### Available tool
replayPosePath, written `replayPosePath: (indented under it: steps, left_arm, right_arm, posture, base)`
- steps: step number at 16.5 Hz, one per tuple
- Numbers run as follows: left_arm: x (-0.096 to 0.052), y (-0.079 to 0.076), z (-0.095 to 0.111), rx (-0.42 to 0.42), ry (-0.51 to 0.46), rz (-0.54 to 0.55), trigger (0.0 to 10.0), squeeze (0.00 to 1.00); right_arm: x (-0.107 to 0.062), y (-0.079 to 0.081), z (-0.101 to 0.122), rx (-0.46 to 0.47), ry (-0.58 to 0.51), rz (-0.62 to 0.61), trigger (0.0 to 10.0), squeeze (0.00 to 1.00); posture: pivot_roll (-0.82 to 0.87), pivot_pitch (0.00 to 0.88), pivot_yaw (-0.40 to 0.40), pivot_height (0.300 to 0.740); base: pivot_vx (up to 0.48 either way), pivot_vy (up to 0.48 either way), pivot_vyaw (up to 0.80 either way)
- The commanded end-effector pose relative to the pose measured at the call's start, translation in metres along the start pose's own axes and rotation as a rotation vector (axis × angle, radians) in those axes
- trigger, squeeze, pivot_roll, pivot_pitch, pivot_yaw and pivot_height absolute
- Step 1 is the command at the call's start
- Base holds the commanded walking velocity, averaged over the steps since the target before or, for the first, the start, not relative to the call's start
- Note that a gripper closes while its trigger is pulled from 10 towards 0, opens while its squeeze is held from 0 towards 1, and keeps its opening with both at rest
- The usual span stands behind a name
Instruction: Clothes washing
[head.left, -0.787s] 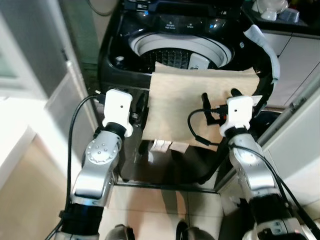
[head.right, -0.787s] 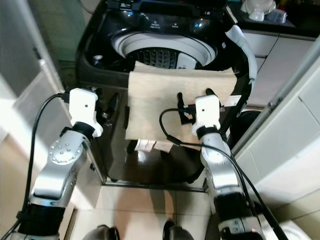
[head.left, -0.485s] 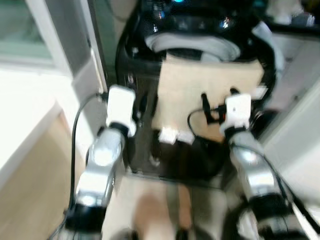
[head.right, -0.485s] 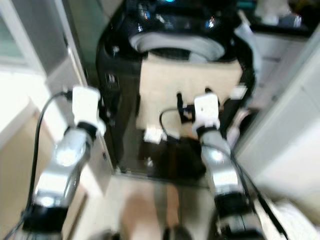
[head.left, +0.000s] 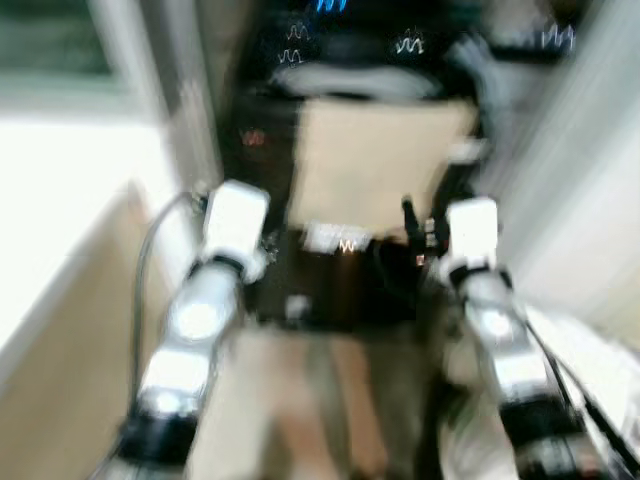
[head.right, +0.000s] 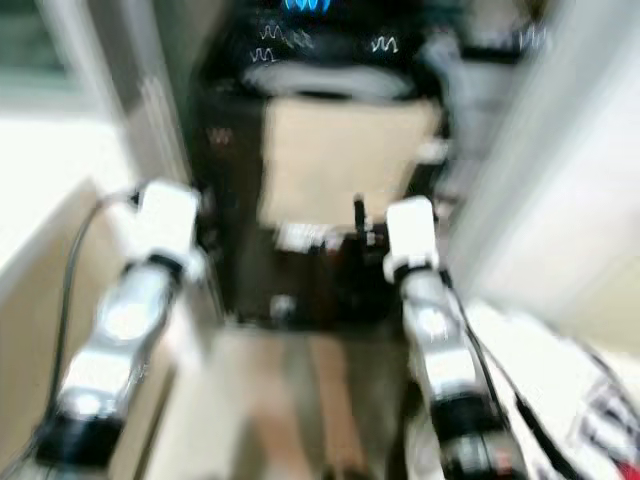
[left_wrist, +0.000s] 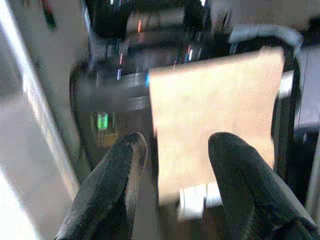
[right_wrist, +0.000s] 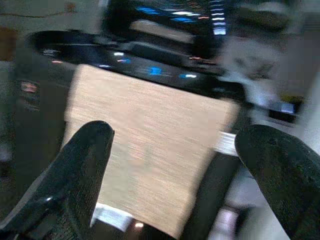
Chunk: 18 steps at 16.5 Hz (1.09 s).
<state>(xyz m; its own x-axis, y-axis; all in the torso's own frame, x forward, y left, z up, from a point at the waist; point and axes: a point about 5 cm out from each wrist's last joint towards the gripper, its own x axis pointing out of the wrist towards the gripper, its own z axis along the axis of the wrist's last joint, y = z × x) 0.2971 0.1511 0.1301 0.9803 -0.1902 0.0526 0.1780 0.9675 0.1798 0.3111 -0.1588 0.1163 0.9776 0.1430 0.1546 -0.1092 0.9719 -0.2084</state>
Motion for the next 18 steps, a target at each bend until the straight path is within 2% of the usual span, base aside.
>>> replayPosePath:
  steps: [1,2,3,5,8,13,15,18]
  left_arm:
    - [-0.009,0.009,-0.018,-0.058,0.067,0.06,10.0,0.0]
    - [-0.028,0.015,-0.037,-0.145,0.152,0.102,10.0,0.0]
    - [-0.038,0.009,-0.043,-0.178,0.181,0.076,10.0,0.0]
    - [-0.044,0.001,-0.048,-0.167,0.199,0.034,10.0,0.0]
    - [-0.031,-0.004,-0.043,-0.096,0.152,0.016,10.0,0.0]
    - [-0.013,0.008,-0.022,-0.02,0.068,0.007,10.0,0.0]
    - [-0.01,0.009,-0.017,-0.014,0.052,-0.001,10.0,0.0]
    - [-0.007,0.005,-0.013,0.004,0.038,-0.032,10.0,0.0]
  right_arm:
    - [-0.005,-0.009,-0.001,0.0,-0.004,-0.012,10.0,0.0]
    - [-0.02,-0.016,-0.011,0.004,0.027,-0.033,10.0,0.0]
    - [-0.031,-0.018,-0.018,0.001,0.057,-0.037,10.0,0.0]
    - [-0.039,-0.02,-0.024,0.005,0.081,-0.038,10.0,0.0]
    - [-0.034,-0.014,-0.023,-0.012,0.073,-0.017,10.0,0.0]
    - [-0.024,-0.018,-0.015,0.003,0.051,-0.042,10.0,0.0]
    - [-0.024,-0.022,-0.018,0.047,0.081,-0.091,10.0,0.0]
    - [-0.014,-0.034,-0.035,0.114,0.237,-0.189,10.0,0.0]
  posture:
    - [-0.1,0.0,-0.005,0.74]
    - [-0.09,0.0,-0.009,0.74]
    - [-0.09,0.0,-0.012,0.74]
    - [-0.09,0.0,-0.018,0.74]
    - [-0.1,0.0,-0.026,0.74]
    - [-0.1,0.0,-0.019,0.74]
    - [-0.1,0.0,-0.014,0.74]
    - [-0.11,0.0,0.002,0.74]
  base:
    - [0.0,0.0,-0.79]
    - [0.0,0.0,-0.79]
    - [0.0,0.0,-0.79]
    - [0.0,0.0,-0.79]
    - [0.0,0.0,-0.78]
    - [0.0,0.0,-0.78]
    - [0.0,0.0,-0.77]
    - [0.0,0.0,-0.47]
